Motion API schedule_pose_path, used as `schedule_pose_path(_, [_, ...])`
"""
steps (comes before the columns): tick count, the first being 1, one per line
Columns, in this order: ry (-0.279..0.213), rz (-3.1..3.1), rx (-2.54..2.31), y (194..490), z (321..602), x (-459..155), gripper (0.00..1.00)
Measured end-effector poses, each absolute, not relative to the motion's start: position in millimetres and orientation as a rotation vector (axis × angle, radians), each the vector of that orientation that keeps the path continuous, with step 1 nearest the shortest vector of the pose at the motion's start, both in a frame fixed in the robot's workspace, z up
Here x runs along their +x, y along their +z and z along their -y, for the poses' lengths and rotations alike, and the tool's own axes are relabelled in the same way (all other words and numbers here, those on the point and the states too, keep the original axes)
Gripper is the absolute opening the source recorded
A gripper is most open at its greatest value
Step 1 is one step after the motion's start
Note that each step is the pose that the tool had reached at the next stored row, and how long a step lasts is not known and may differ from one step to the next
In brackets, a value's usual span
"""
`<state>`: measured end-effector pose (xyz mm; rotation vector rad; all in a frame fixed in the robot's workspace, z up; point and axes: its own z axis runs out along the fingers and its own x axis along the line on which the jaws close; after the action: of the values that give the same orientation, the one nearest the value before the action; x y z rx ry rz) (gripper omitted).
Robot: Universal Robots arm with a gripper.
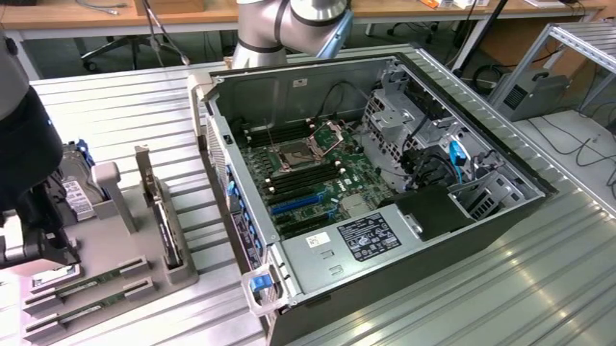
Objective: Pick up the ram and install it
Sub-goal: 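Pick up the ram and move it above insertion slot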
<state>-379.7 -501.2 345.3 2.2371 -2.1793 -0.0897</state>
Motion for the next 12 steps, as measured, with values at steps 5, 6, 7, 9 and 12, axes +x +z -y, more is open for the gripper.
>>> schedule_pose_path(5, [-0.09, 2.179, 2.237, 336, 503, -380, 0.54])
schedule_pose_path(6, [-0.09, 2.179, 2.237, 334, 503, -380, 0.54])
schedule_pose_path(7, [-0.09, 2.179, 2.237, 332, 504, -380, 0.54])
schedule_pose_path(9, [-0.09, 2.179, 2.237, 327, 504, -380, 0.54])
schedule_pose_path(12, [-0.09, 2.179, 2.237, 322, 504, -380, 0.54])
